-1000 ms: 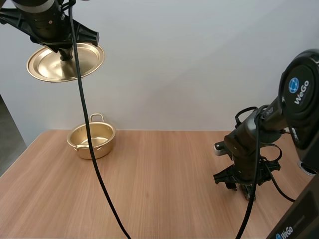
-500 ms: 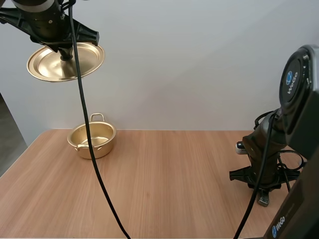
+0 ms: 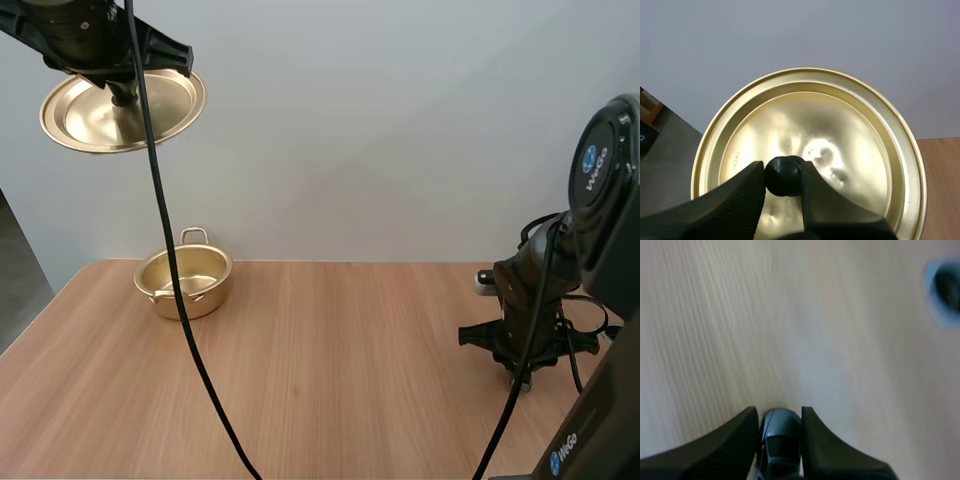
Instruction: Open the pot, put the car inside, and close it
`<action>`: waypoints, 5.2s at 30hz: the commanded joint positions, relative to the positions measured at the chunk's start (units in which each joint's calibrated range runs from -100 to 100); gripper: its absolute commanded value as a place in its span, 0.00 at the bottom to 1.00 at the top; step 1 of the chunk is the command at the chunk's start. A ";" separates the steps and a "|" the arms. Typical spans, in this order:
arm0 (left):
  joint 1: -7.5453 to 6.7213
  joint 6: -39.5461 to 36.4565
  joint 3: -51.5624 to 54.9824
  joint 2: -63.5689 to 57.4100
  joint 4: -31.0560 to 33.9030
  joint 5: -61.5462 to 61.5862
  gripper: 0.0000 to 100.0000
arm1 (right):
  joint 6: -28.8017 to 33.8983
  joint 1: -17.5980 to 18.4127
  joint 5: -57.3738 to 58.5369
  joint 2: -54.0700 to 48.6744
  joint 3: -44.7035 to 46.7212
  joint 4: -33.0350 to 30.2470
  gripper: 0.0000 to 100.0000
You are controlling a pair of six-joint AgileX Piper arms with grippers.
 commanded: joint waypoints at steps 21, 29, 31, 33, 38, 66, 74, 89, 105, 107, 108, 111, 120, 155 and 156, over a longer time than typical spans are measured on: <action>0.01 1.43 1.10 -30.35 3.16 0.01 0.00 | -44.29 11.30 27.60 -9.18 -31.32 52.29 0.00; 0.01 1.43 1.10 -37.95 3.16 0.01 0.00 | -46.06 20.80 24.04 -8.67 -34.76 52.30 0.00; 0.01 1.43 1.40 -39.74 3.16 0.01 0.00 | -46.20 22.86 23.86 -7.08 -36.46 52.30 0.00; 0.01 1.43 2.31 -41.60 3.16 0.01 0.00 | -46.20 24.80 23.86 -4.93 -38.29 52.30 0.00; 0.01 1.43 6.51 -45.89 3.98 0.01 0.00 | -46.20 27.77 23.86 2.19 -43.47 52.30 0.00; 0.01 1.43 9.39 -47.47 6.10 0.01 0.00 | -48.82 36.56 26.78 38.13 -80.45 52.30 0.00; 0.01 1.43 9.44 -47.46 6.19 0.01 0.00 | -48.82 37.15 31.60 47.89 -92.50 51.90 0.00; 0.01 1.43 9.44 -47.46 6.22 0.01 0.00 | -48.70 37.21 32.16 56.60 -99.09 49.30 0.00; 0.01 1.43 9.44 -47.46 6.68 0.01 0.00 | -44.09 37.51 27.34 54.32 -99.09 46.23 1.00; 0.01 1.43 9.44 -47.46 6.68 0.01 0.00 | -44.09 37.51 25.94 53.18 -99.09 46.00 1.00; 0.01 1.43 9.44 -47.46 6.68 0.01 0.00 | -44.09 37.51 25.42 52.48 -99.09 45.41 1.00; 0.01 1.43 9.44 -47.46 6.68 0.01 0.00 | -44.09 37.51 25.60 50.34 -99.09 44.04 1.00; 0.01 1.43 10.78 -45.13 12.34 0.01 0.00 | -41.89 37.17 52.03 42.34 -99.09 37.54 0.00; 0.85 -20.56 51.39 6.00 27.76 -69.29 0.00 | -43.39 16.40 65.51 -16.00 -85.71 50.61 0.00; 1.03 -21.42 50.79 8.05 27.76 -70.78 0.00 | -43.39 16.40 65.51 -17.54 -85.71 50.61 0.00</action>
